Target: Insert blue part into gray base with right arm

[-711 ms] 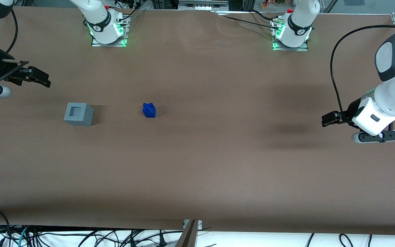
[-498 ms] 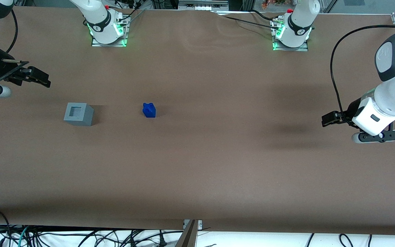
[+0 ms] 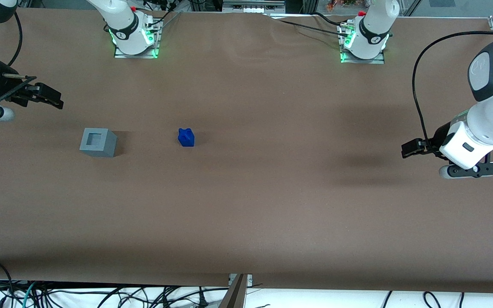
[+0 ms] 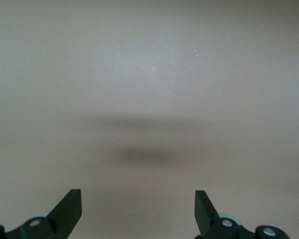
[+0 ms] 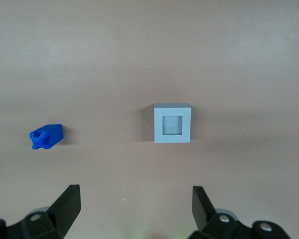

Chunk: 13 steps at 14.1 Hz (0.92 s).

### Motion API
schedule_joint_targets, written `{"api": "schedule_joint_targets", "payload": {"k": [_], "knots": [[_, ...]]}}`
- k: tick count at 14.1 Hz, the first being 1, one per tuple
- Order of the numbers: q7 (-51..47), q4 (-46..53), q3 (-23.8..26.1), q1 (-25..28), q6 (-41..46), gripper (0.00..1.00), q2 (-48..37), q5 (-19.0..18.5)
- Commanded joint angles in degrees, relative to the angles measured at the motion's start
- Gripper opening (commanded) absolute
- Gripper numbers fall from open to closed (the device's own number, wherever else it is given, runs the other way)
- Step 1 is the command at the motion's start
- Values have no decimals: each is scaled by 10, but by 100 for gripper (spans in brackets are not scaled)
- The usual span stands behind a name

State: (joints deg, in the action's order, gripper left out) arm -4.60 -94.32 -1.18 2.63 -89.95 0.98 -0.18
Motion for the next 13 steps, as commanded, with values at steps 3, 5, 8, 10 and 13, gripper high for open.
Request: {"api": "schedule_joint_targets", "payload": {"k": [3, 5, 8, 10, 13], "knots": [[5, 5, -5, 7, -1, 99, 2, -6], [5, 5, -6, 6, 0, 99, 2, -6], [5, 4, -7, 6, 0, 99, 2, -2], [4, 4, -7, 6, 5, 99, 2, -2], [3, 5, -7, 6, 4, 99, 3, -1]]}}
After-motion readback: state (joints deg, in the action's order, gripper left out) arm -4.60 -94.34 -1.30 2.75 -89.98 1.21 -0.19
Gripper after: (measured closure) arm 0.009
